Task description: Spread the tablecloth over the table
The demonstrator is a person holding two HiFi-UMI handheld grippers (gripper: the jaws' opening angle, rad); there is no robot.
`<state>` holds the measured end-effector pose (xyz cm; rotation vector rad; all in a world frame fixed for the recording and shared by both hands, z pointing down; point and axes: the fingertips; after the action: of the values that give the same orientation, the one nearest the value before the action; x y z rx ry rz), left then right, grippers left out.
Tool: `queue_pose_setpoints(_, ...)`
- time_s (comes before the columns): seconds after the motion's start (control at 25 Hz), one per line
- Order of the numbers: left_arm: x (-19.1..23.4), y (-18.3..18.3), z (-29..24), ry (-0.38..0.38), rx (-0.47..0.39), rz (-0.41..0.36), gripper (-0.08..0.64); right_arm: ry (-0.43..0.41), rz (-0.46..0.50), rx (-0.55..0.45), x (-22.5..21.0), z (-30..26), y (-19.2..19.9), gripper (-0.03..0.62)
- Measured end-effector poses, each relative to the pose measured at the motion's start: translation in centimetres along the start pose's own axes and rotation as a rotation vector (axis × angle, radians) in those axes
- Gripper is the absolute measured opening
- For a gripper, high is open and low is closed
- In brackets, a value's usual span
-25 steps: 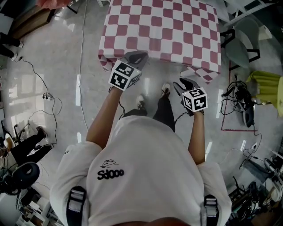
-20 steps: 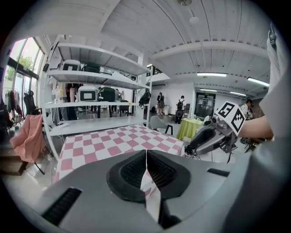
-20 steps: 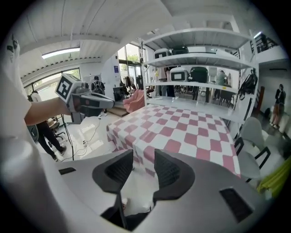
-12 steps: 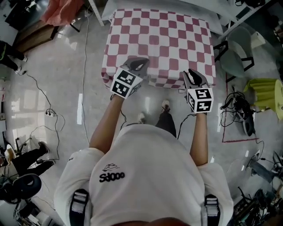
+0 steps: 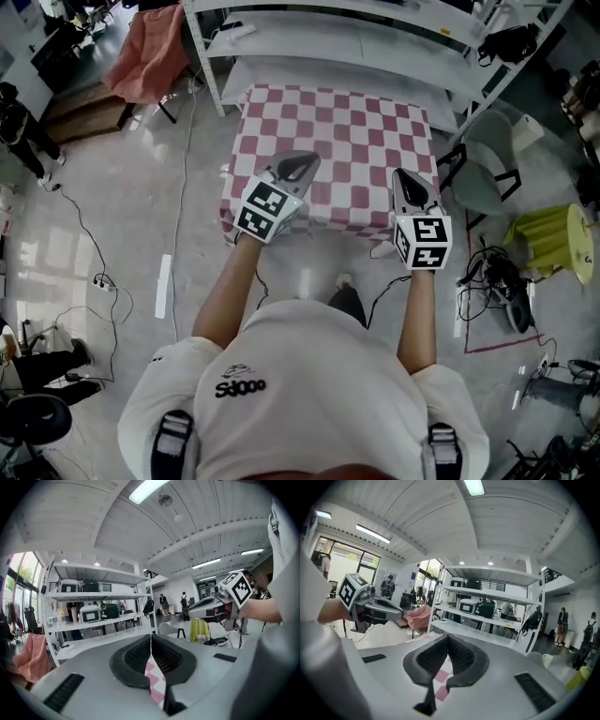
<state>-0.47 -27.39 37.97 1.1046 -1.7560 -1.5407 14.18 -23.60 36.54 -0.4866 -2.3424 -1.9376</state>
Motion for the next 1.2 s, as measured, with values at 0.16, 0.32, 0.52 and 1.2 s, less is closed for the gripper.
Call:
queue_pose_setpoints(0.16, -0.3, -2.2, 1.2, -0.014, -0.015, -0.060, 0.031, -0.008, 0.021, -0.038, 0.5, 1.0, -2.7, 0.023)
queue_pose_setpoints(0.32, -0.5, -5.2, 1.9, -0.024, -0.068, -0.102, 0.031, -0.024, 0.051, -0.088, 0.8, 1.7, -5.4, 0.023)
queue_pose_setpoints(0.52, -1.3, -7.0, 2.9, -0.021, -0.083, -0.122, 0.031, -0.053, 0.069, -0.109, 1.8, 3.0, -7.1, 0.023)
queue_pose_setpoints(1.2, -4.2, -6.1, 3.6, -0.005, -0.032, -0.133, 0.031, -0.100, 0.056, -0.082, 3.1, 4.6, -6.2, 0.021)
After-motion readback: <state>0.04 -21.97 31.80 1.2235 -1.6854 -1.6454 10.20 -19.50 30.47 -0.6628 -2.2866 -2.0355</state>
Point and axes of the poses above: the fingertips, and each gripper's own axes: z backward along the fingers, x to its left, y out of its underside, and after that the axes turned 4 degrees about y, right-handed
